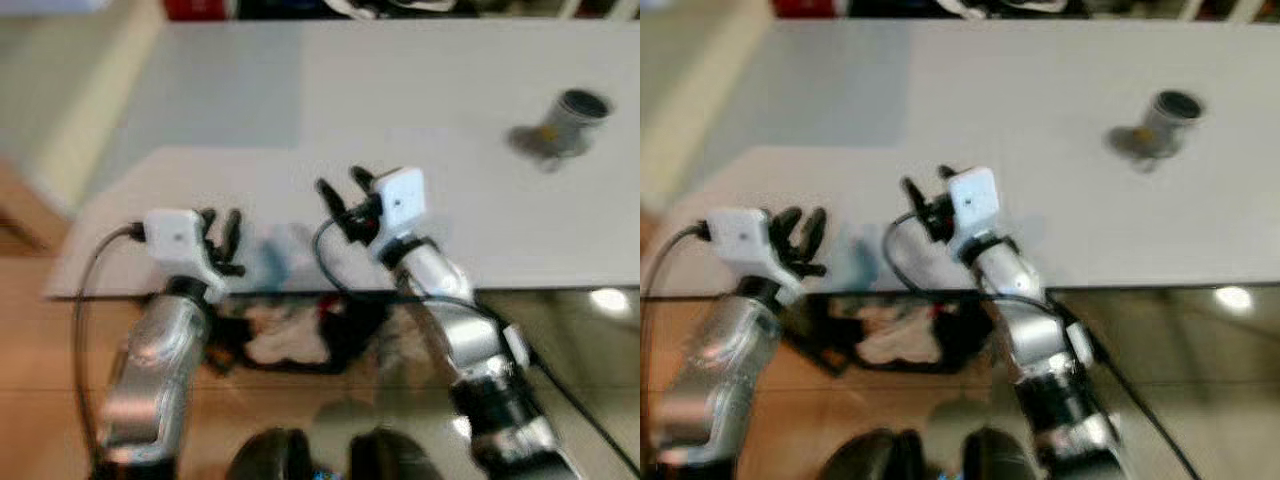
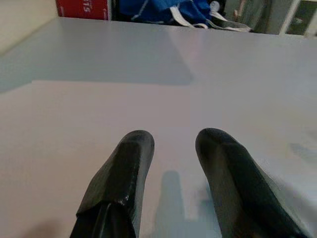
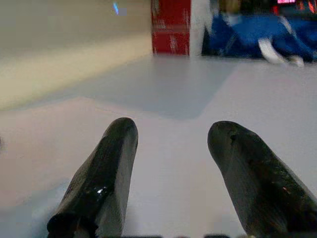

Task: Setting the table

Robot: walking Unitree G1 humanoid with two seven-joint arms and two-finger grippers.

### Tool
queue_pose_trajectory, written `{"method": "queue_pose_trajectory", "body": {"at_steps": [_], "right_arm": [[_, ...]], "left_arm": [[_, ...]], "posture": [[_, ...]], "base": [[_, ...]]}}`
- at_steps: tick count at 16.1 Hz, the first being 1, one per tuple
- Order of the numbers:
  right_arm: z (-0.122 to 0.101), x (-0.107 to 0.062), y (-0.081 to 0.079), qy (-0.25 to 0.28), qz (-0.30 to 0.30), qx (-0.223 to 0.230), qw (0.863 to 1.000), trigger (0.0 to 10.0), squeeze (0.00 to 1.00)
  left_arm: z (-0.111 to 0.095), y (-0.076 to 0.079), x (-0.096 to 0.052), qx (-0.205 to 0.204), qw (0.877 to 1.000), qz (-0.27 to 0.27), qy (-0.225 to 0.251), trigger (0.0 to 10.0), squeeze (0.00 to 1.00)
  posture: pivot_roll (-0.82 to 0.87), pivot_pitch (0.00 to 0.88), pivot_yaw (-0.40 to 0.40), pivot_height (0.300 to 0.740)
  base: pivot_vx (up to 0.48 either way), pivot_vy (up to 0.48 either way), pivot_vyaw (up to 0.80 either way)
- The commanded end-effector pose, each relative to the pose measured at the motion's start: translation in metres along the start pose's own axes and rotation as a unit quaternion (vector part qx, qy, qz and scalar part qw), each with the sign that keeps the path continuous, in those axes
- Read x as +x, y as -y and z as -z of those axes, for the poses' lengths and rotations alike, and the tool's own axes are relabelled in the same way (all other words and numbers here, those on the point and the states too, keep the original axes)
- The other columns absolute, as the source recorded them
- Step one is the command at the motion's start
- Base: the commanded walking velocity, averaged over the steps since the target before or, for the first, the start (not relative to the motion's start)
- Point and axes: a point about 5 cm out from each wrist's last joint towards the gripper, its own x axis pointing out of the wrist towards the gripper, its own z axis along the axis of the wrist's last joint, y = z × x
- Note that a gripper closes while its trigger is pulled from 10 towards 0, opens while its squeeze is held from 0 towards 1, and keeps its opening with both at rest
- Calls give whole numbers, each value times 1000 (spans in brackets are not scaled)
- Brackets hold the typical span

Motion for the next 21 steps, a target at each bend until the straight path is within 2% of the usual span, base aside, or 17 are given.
{"method": "queue_pose_trajectory", "body": {"at_steps": [1, 6, 7, 8, 9, 21], "right_arm": [[-2, 0, -2, 7, -1, 0, 1000, 10000, 0], [-2, 3, -5, 12, -9, 6, 1000, 10000, 0], [-2, 3, -6, 13, -16, 12, 1000, 10000, 294], [-2, 3, -6, 13, -19, 13, 1000, 10000, 894], [-2, 3, -8, 14, -27, 19, 999, 10000, 1000], [-6, 11, -7, 22, -40, 15, 999, 10000, 1000]], "left_arm": [[-1, -2, 0, 10, 1000, 1, 1, 10000, 0], [-2, -2, 1, 13, 1000, 7, 2, 10000, 0], [-2, -2, 1, 14, 1000, 7, 2, 10000, 0], [-2, -2, 1, 14, 1000, 7, 2, 10000, 0], [-2, -2, 1, 15, 1000, 7, 2, 10000, 0], [-4, 0, 7, 18, 1000, 11, 13, 10000, 0]], "posture": [[-57, 139, 31, 740], [-48, 138, 29, 740], [-49, 139, 30, 740], [-49, 137, 29, 740], [-47, 135, 26, 740], [-46, 103, 11, 740]], "base": [[0, 480, 0], [0, 480, 0], [0, 480, 0], [0, 480, 0], [0, 480, 0], [0, 480, 0]]}}
